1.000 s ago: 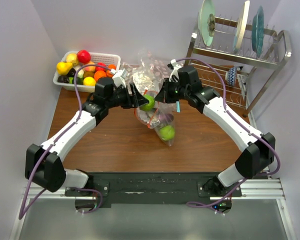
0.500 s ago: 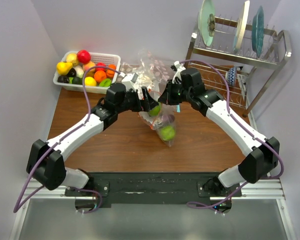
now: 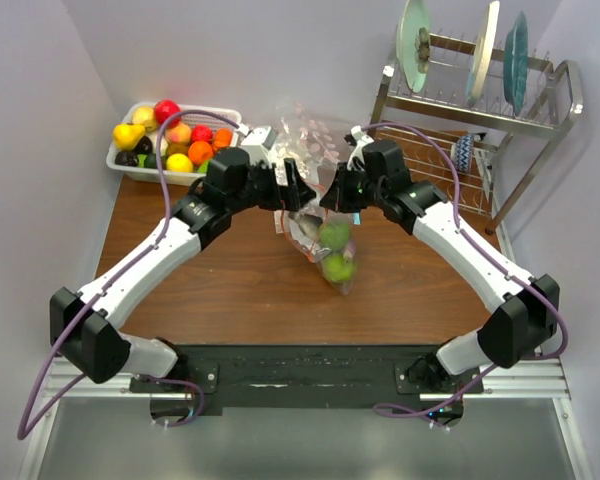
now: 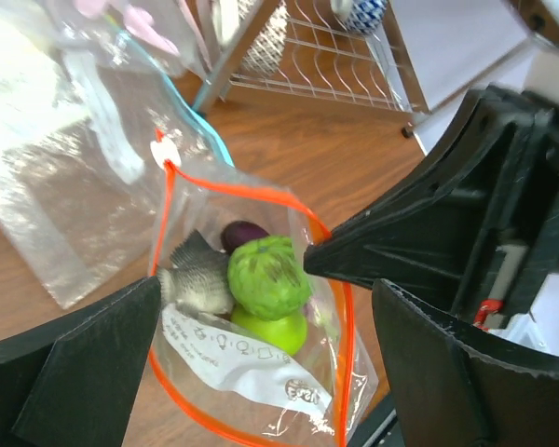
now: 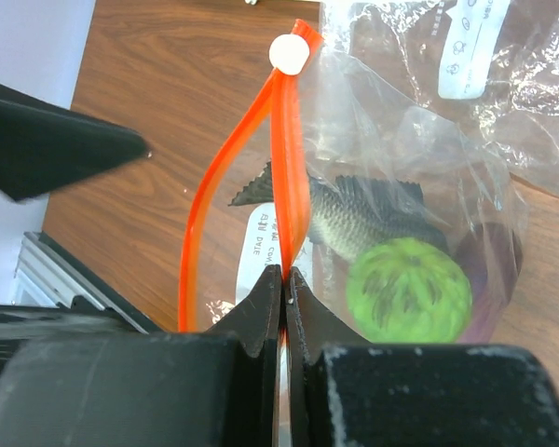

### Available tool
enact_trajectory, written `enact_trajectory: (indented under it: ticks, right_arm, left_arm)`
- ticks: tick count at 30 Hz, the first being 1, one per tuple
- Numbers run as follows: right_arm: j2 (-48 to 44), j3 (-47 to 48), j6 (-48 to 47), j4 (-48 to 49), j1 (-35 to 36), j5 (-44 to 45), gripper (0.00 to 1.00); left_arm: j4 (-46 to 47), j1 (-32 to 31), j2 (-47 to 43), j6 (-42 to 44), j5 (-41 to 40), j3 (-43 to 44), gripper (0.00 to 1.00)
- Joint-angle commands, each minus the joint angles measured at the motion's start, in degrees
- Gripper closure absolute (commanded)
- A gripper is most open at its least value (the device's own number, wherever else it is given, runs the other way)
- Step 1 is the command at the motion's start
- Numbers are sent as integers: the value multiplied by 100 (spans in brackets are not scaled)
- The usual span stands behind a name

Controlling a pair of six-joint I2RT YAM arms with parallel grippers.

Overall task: Place the food in the zip-top bag and seal the zipper
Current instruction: Place the fake fruit in the zipper food storage bag, then pick up the fake fruit from the bin.

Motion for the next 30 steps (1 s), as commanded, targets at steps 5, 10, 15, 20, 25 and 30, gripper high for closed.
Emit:
enact_trajectory:
  ticks: [5,10,15,20,25,30]
  right_arm:
    - [-286,-146,-77,215,-29,-3,100]
    - [-295,-252,-77,259,-29,6,100]
    - [-286,-331,-59,347,-46,-20,100]
    - [-234,-340,-50,400,-38,-99,100]
    - [-181,-348,-59,426,-46,-117,100]
    - [-119,-348,-77,435,-64,-161,100]
  left_arm:
    - [-1150,862,-94,758,-894,599,0]
    - [-1441,1409,73,732,-1156,827,0]
    - [-1108,1410,135,916,-1859,706,0]
    - [-535,1480,432,1207,-2588,546,0]
    - [-957,1655,1381,1127,-3065,1477,0]
    - [-1221,1928,2568,1136,-3259,2593,1]
